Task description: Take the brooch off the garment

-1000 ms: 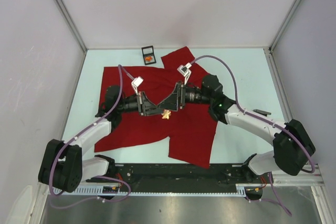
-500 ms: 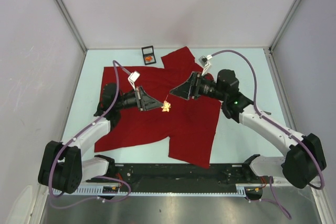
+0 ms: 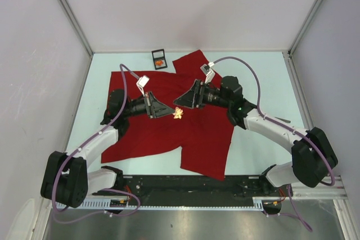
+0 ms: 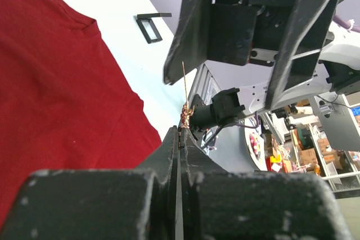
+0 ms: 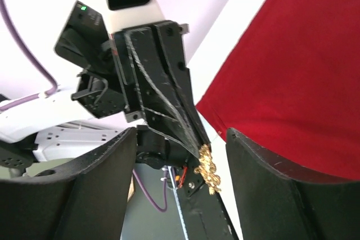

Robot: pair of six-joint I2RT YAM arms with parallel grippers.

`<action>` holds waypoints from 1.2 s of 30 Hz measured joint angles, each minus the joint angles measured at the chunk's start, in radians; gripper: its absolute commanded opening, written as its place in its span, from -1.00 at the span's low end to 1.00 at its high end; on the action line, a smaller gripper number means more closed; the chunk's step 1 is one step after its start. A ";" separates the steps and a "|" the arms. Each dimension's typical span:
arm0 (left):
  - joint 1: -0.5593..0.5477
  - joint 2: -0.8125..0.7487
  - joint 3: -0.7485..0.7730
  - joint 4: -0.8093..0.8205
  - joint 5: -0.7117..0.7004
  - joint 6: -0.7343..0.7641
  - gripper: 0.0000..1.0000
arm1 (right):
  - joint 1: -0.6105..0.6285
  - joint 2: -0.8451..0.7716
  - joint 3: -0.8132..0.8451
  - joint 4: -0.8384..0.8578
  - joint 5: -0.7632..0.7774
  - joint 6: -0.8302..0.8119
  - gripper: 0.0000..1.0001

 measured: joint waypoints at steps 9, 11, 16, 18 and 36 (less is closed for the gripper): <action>0.000 0.001 0.000 0.005 0.000 -0.016 -0.99 | 0.011 0.026 0.000 0.088 -0.032 0.057 0.19; 0.000 0.001 0.000 0.001 -0.002 -0.016 -0.99 | 0.017 0.026 0.000 0.103 -0.042 0.069 0.19; 0.000 0.024 0.007 -0.024 -0.018 -0.017 -0.99 | 0.077 0.012 0.000 0.071 -0.047 0.063 0.19; 0.000 0.042 0.014 -0.025 -0.023 -0.018 -0.99 | 0.108 -0.010 0.000 0.032 -0.044 0.046 0.19; 0.000 0.042 0.022 0.196 0.045 -0.077 -0.99 | 0.012 -0.122 0.000 -0.213 0.079 -0.113 0.19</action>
